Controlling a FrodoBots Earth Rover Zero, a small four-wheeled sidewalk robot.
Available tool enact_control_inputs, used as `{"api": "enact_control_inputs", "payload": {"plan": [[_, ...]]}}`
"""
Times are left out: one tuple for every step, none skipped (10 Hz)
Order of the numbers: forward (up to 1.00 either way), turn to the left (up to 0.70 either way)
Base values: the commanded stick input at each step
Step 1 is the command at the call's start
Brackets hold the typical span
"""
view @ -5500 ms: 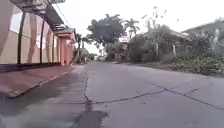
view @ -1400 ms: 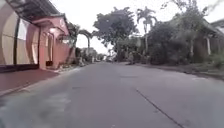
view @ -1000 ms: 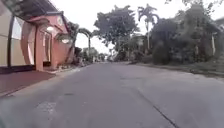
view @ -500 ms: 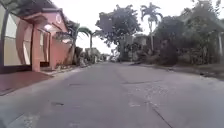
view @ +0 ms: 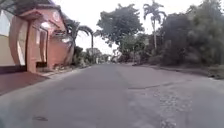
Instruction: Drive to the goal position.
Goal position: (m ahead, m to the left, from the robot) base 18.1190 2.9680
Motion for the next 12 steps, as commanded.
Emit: {"api": "enact_control_inputs", "payload": {"plan": [[1.00,0.02],[1.00,0.02],[1.00,0.02],[1.00,0.02],[1.00,0.02],[1.00,0.02],[1.00,0.02],[1.00,0.02],[1.00,0.02],[1.00,0.02],[1.00,0.02],[1.00,0.02]]}}
